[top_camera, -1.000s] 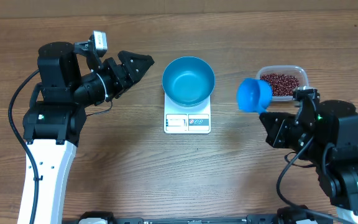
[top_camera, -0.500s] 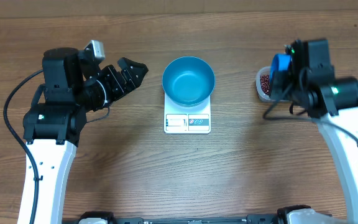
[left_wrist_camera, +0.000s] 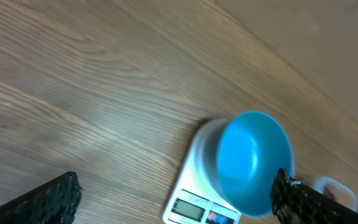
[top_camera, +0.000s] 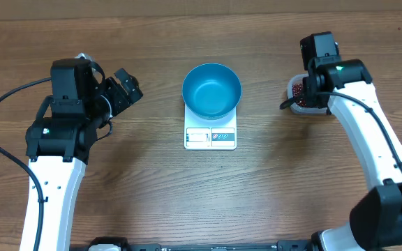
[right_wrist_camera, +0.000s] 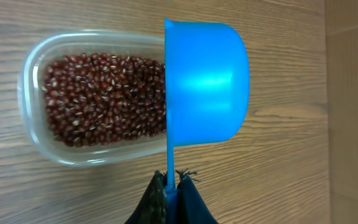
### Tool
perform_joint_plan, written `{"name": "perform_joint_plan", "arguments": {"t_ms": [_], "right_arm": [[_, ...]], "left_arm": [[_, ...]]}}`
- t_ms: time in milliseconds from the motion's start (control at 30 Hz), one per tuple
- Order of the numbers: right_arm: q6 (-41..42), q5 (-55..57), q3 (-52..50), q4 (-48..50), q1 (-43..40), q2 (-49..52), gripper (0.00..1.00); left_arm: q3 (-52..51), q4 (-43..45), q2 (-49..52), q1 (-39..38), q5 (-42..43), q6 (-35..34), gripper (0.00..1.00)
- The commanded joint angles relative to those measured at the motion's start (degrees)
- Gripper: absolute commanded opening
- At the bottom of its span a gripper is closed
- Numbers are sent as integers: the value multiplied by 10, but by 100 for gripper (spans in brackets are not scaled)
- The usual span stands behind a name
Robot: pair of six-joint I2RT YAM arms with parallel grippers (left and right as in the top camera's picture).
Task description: Scoop item into bowl and weigh 150g on scale
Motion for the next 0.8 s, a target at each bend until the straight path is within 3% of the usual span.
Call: {"name": "perform_joint_plan", "arguments": {"t_ms": [0,433,767], "right_arm": [[-14,16,18,4,-2,28,4],[-9,30,28,21,-2,64,4],[8,32,87,-32,-2,28,4]], "left_arm": [[5,-1,-5,6,-52,13,99],[5,-3,-4,6,-51,13,100],[5,-3,-4,6,-49,13,100]]}}
